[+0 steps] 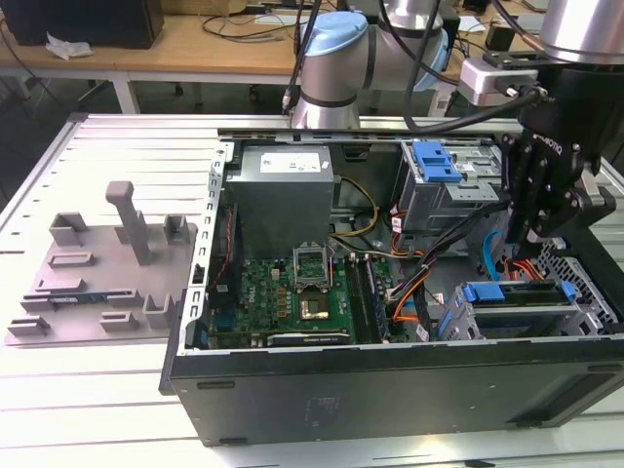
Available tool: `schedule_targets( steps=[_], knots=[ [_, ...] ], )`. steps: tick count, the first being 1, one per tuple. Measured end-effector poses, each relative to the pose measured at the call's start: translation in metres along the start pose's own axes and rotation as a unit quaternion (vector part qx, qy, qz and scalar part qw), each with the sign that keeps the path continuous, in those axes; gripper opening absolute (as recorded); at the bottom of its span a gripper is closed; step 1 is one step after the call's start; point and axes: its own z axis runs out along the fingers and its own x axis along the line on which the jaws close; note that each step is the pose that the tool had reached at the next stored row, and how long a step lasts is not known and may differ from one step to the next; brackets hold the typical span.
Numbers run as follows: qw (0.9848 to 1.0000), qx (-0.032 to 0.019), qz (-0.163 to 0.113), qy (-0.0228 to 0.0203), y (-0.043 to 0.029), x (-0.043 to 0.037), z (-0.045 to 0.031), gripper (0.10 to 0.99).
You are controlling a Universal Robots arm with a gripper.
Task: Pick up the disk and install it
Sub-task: 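Insert the second disk wire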
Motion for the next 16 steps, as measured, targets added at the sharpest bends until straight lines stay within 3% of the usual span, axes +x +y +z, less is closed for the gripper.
schedule_targets(
  steps=[7,9,16],
  knots=[
    [1.0,-0.0005,0.005,0.0011,-0.0009,-0.0001,0.0049,0.306],
    [1.0,-0.0004,0.005,0.0014,-0.0012,-0.0003,0.0058,0.161],
    [1.0,-0.0006,0.006,0.0014,-0.0026,0.0011,0.0068,0.161]
  ],
)
